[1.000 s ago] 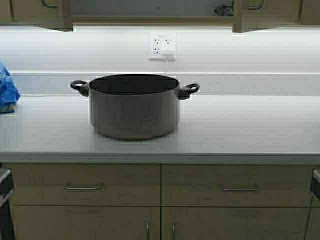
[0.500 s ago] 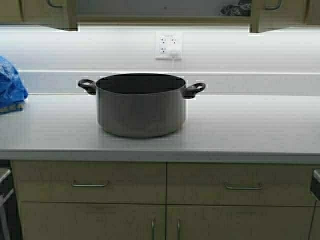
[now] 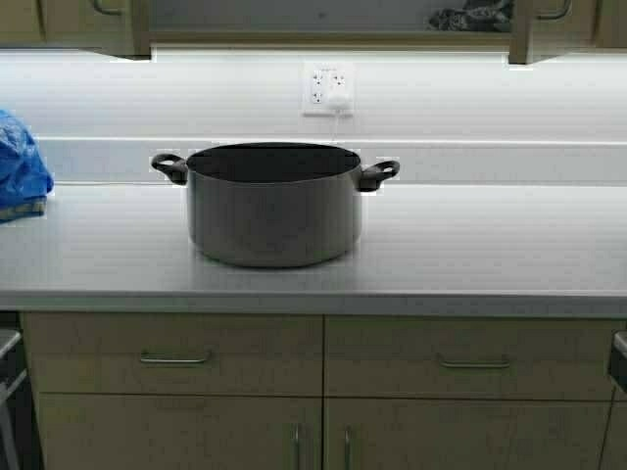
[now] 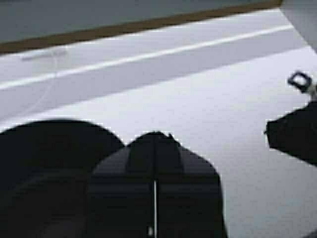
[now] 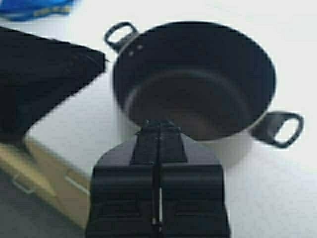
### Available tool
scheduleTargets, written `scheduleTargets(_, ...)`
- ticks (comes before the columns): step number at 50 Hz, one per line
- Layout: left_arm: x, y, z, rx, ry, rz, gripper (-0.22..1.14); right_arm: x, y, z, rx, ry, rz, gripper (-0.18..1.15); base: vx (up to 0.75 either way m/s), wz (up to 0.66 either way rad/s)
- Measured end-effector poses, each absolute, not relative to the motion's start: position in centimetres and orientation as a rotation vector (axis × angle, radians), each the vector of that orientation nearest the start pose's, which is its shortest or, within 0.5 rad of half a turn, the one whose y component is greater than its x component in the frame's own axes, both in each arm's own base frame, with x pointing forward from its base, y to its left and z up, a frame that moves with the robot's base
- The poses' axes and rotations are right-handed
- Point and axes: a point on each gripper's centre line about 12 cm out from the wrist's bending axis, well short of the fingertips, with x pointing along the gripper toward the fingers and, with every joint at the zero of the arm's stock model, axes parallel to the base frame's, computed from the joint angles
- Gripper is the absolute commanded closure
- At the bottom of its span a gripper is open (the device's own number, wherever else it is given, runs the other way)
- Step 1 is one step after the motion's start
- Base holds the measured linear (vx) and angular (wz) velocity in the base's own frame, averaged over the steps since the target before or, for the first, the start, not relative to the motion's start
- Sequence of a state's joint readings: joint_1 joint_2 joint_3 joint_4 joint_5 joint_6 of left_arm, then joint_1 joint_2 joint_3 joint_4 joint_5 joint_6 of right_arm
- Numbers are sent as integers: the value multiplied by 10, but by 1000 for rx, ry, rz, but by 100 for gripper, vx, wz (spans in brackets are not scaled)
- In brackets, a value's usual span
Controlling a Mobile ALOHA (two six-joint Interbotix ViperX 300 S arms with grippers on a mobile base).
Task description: Open the cabinet, put the pot inside, then close it
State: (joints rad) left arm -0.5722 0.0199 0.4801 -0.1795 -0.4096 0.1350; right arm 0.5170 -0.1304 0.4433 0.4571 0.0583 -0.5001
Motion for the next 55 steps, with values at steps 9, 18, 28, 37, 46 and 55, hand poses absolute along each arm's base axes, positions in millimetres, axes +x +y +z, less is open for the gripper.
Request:
scheduleTargets(9, 430, -223, 254, -8, 109, -420, 90, 390, 181, 289, -109, 366, 452, 92, 0, 0)
scheduleTargets(18, 441, -187, 248, -8, 126, -341, 90, 390, 137, 281, -98, 406, 362, 92, 0, 1)
scheduleTargets(28, 426, -152, 248, 2, 144, -286, 90, 368, 95, 279, -86, 416, 279, 92, 0, 1)
scheduleTargets(37, 407, -123, 258, -7, 122, -236, 88, 353, 78, 287, -74, 392, 241, 87, 0, 0)
scheduleTargets(46, 381, -122, 267, -48, 81, -248, 65, 339, 87, 295, -68, 366, 274, 46, 0, 1)
scheduleTargets(55, 336, -133, 268, -155, 0, -306, 23, 314, 121, 300, 53, 367, 363, 3, 0, 0)
